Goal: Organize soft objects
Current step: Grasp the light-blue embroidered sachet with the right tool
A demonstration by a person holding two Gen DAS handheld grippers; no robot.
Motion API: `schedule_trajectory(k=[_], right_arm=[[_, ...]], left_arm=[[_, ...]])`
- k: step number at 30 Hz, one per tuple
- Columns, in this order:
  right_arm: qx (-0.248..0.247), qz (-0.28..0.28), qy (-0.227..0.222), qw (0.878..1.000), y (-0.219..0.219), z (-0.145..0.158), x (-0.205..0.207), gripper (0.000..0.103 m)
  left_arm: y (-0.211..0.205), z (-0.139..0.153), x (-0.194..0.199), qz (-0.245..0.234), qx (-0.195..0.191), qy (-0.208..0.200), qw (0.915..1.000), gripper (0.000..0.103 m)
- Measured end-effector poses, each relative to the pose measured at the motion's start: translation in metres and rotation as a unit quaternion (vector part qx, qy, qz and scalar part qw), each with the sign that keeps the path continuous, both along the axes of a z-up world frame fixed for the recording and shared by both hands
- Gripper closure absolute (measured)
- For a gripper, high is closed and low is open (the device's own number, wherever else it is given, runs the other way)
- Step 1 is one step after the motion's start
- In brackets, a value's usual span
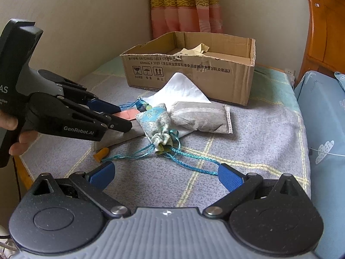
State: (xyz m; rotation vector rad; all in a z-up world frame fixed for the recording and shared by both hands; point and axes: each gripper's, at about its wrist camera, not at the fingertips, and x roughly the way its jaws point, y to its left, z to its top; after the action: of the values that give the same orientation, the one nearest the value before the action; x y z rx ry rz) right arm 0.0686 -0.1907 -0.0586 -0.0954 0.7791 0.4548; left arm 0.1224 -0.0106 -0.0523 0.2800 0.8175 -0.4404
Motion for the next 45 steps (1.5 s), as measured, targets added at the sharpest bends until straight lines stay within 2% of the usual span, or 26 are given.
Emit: schedule_trajectory(k=[5,7,9,18,29,35,44,45], right_arm=[[0.004,0.002,0.000,1.000,0.000,0.000,0.000,0.000],[0.006,0.003,0.000,1.000,0.001,0.000,0.000,0.000],[0.006,0.004,0.000,1.000,0.003,0.000,-0.001,0.000],[0.005,0.003,0.000,1.000,0.004,0.001,-0.001,0.000],[-0.004,0.014,-0.004,1.000,0.014,0.003,-0.002,0.000],[-0.030,0.012,-0.022,0.999,0.023,0.004,0.006,0.000],[-0.086,0.053,-0.050,0.994,0.057,-0.004,0.038,0.031],[-0.093,0.055,-0.049,0.993,0.060,-0.006,0.041,0.036]], left_arm=[[0.002,0.000,-0.001,0.002,-0.003,-0.001,1.0000,0.081],[0.003,0.001,0.000,0.003,-0.004,-0.002,1.0000,0.088],[0.005,0.002,0.000,0.005,-0.008,0.001,1.0000,0.089],[0.021,0.009,-0.002,0.024,-0.031,0.007,0.9992,0.089],[0.053,0.018,-0.010,0.075,-0.047,0.001,0.9961,0.089],[0.057,0.019,-0.012,0.076,-0.049,0.000,0.9959,0.089],[0.059,0.018,-0.010,0.075,-0.052,0.000,0.9958,0.089],[0.059,0.018,-0.010,0.075,-0.053,0.000,0.9958,0.089]])
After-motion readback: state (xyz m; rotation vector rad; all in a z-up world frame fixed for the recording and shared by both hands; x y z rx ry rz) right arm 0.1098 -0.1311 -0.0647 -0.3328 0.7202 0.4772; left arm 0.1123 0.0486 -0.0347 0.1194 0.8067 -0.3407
